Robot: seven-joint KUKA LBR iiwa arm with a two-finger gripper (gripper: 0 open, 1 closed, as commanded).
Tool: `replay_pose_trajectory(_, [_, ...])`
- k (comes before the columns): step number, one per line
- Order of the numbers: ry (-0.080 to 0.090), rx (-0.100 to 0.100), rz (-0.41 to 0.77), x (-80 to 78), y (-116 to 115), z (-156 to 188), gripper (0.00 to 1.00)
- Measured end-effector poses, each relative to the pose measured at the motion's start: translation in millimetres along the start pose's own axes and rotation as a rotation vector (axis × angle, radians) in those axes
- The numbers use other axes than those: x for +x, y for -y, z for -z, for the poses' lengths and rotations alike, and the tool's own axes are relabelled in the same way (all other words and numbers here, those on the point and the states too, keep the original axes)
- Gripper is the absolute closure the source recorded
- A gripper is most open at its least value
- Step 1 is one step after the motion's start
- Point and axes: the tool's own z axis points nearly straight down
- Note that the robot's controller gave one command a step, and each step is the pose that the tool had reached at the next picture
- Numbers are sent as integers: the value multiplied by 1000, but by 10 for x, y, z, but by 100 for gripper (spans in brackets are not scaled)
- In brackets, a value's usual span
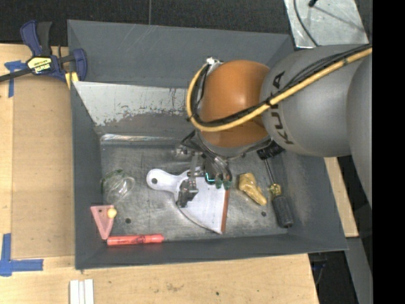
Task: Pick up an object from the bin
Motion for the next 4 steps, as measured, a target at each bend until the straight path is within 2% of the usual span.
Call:
replay_pose_trajectory(1, [8,-1,-2,-19,4,43,0])
replay_pose_trajectory(2, [21,-5,-61,-573,-20,-801,100])
replay_pose_trajectory(3, [21,-5,-62,-573,-19,-800,100])
replay_pose_trajectory(4, [1,0,-72,-456,-1,-401,100])
